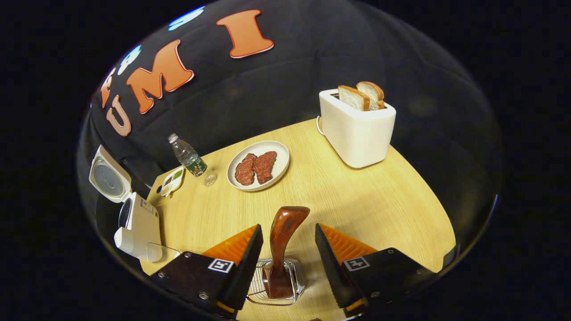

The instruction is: Close the left gripper, press the button to open the rice cooker; take a wooden spoon from the chopstick holder with the right hand, scoop a spoonful of rice and pour it into the rice cooker, then put the wooden spoon back into the chopstick holder.

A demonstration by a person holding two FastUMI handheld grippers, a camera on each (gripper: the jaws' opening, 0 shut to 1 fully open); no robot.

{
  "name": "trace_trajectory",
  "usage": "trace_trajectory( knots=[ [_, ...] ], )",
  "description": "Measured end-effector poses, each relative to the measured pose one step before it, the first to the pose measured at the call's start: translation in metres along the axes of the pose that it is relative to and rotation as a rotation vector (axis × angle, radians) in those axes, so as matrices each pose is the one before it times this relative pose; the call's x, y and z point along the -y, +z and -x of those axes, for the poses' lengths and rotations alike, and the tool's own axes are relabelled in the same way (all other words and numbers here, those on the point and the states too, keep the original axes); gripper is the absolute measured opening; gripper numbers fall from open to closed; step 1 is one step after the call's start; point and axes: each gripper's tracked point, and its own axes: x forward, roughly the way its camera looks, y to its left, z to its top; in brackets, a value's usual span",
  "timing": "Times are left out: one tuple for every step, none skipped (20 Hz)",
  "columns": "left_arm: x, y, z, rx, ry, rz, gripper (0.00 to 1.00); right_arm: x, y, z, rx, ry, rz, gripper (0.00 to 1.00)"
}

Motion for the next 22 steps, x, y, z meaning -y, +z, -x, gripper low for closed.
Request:
trace_trajectory(
  knots=[
    [-0.00043, -0.00156, 0.00124, -0.00506, 0.00135, 0.00019, 0.87, -0.00019, -0.00314, -0.00521, -0.02373, 0.00134, -0.01040, 0.67],
    [0.00117, -0.00037, -0.00011, -0.00320, -0.00038, -0.00019, 0.84, 0.00093, -0.00323, -0.00386, -0.02109, -0.00480, -0.00742, 0.64],
    [0.00148, -0.00082, 0.00068, -0.00194, 0.00012, -0.00197, 0.84, -0.00053, -0.00195, -0.00372, -0.01458, -0.00179, -0.00350, 0.58],
    [0.00078, 0.00128, -0.00057, 0.00089, -0.00124, -0.00412, 0.84, -0.00175, -0.00198, -0.00316, -0.01472, -0.00075, -0.00378, 0.54],
    [0.00126, 0.00016, 0.00038, 0.00066, -0.00226, -0.00619, 0.84, -0.00299, -0.00107, -0.00180, -0.00208, 0.00426, -0.00124, 0.47],
    [0.00151, 0.00158, 0.00092, 0.00424, -0.00142, -0.00669, 0.83, -0.00037, -0.00231, -0.00154, -0.00723, -0.00497, 0.00121, 0.43],
    [-0.00040, 0.00124, -0.00116, 0.00247, -0.00285, -0.00614, 0.83, -0.00122, -0.00283, -0.00193, -0.00852, -0.00020, 0.00092, 0.36],
    [0.00082, 0.00146, -0.00127, 0.00176, -0.00286, -0.00501, 0.84, -0.00074, 0.00163, 0.00199, 0.00283, -0.00097, -0.01107, 0.28],
    [0.00133, 0.00062, -0.00017, 0.00231, -0.00487, -0.00553, 0.87, -0.00153, -0.00027, 0.00214, -0.00111, 0.00656, -0.01509, 0.25],
    [0.00166, 0.00050, -0.00129, 0.00325, -0.00529, -0.00497, 0.83, -0.00213, -0.00122, 0.00593, 0.00586, 0.01115, -0.01506, 0.29],
    [0.00025, 0.00090, -0.00210, 0.00347, -0.00413, -0.00391, 0.83, -0.00057, -0.00077, 0.00622, 0.01254, 0.00856, -0.01169, 0.22],
    [-0.00034, 0.00106, -0.00161, 0.00147, -0.00495, -0.00259, 0.83, 0.00147, -0.00162, 0.00901, 0.01729, 0.00271, -0.00915, 0.22],
    [0.00112, 0.00020, -0.00315, 0.00222, -0.00496, -0.00095, 0.88, 0.00003, 0.00072, 0.00549, 0.02689, 0.00654, -0.00877, 0.21],
    [0.00133, -0.00046, -0.00281, -0.00001, -0.00700, 0.00056, 0.89, 0.00054, -0.00129, 0.00460, 0.02615, 0.00523, -0.00673, 0.20],
    [0.00159, -0.00126, -0.00112, -0.00093, -0.00956, 0.00067, 0.89, 0.00045, -0.00106, 0.00334, 0.01811, 0.00398, -0.01057, 0.20],
    [0.00123, 0.00115, -0.00332, 0.00125, -0.01040, -0.00033, 0.89, 0.00013, -0.00254, 0.00458, 0.01425, 0.00166, -0.01273, 0.16],
    [0.00168, 0.00046, -0.00232, 0.00304, -0.01004, -0.00187, 0.89, 0.00121, -0.00222, 0.00302, 0.01840, 0.00108, -0.00570, 0.20],
    [0.00110, 0.00021, -0.00129, 0.00163, -0.00727, -0.00246, 0.89, 0.00119, -0.00020, 0.00187, 0.02358, 0.00017, -0.00386, 0.18],
    [0.00133, 0.00057, -0.00307, 0.00169, -0.00801, -0.00004, 0.89, 0.00014, -0.00042, 0.00380, 0.01114, 0.00900, -0.00576, 0.17],
    [0.00171, 0.00053, -0.00191, 0.00044, -0.00877, 0.00145, 0.89, -0.00059, -0.00255, 0.00446, 0.00720, 0.00599, -0.00704, 0.17],
    [0.00114, -0.00047, -0.00083, 0.00238, -0.00935, 0.00097, 0.89, -0.00110, 0.00241, 0.00229, 0.01645, 0.00713, -0.01242, 0.17],
    [0.00036, 0.00089, -0.00107, 0.00221, -0.00653, -0.00214, 0.89, 0.00024, 0.00104, 0.00312, 0.00780, 0.00149, -0.02079, 0.17]
  ],
)
